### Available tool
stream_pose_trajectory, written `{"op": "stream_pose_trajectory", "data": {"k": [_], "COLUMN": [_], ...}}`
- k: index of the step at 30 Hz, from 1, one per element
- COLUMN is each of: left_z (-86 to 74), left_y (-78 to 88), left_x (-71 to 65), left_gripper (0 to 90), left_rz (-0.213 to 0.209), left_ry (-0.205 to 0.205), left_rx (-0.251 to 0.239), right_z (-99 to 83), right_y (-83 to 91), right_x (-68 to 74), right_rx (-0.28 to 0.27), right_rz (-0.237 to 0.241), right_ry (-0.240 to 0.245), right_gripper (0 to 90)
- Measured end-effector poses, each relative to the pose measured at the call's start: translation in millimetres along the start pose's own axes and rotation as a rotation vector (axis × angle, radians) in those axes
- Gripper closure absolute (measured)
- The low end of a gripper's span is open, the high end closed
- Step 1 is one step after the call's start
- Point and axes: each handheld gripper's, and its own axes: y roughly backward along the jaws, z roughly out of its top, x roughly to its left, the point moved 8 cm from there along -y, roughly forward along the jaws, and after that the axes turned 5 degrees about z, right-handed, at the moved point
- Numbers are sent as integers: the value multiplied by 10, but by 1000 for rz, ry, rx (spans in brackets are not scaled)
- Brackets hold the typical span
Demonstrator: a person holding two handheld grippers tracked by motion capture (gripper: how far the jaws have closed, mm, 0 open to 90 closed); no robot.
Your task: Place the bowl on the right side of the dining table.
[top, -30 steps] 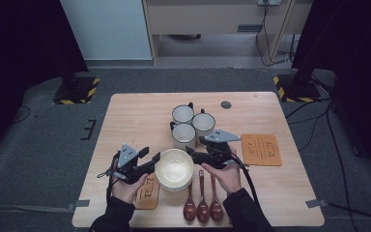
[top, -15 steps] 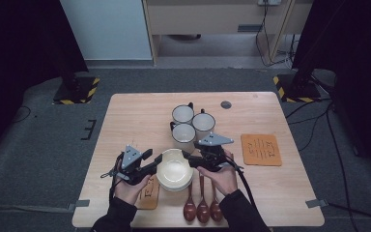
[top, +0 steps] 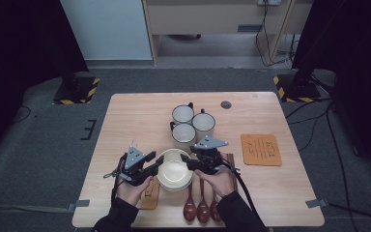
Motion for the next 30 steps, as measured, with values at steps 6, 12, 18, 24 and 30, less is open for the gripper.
{"op": "stream_pose_trajectory", "data": {"k": [6,12,18,24,30], "left_z": [-21,-39,-61,-63,-60], "left_y": [-12,-21,-42,-50,-52], "left_x": [-11,-25,-43,-58,-67], "left_gripper": [645,694,731,760,770], "left_rz": [-9,-13,-22,-18,-2], "left_ry": [2,1,1,-8,-22], "left_rx": [15,31,46,50,49], "right_z": [-57,-81,-115,-130,-128], "right_y": [-50,-71,-89,-100,-109], "right_x": [20,22,21,13,19], "right_rx": [29,47,67,76,83], "right_rz": [5,0,0,-7,-23], "right_ry": [2,7,3,6,14], "right_gripper": [556,613,681,758,777]}}
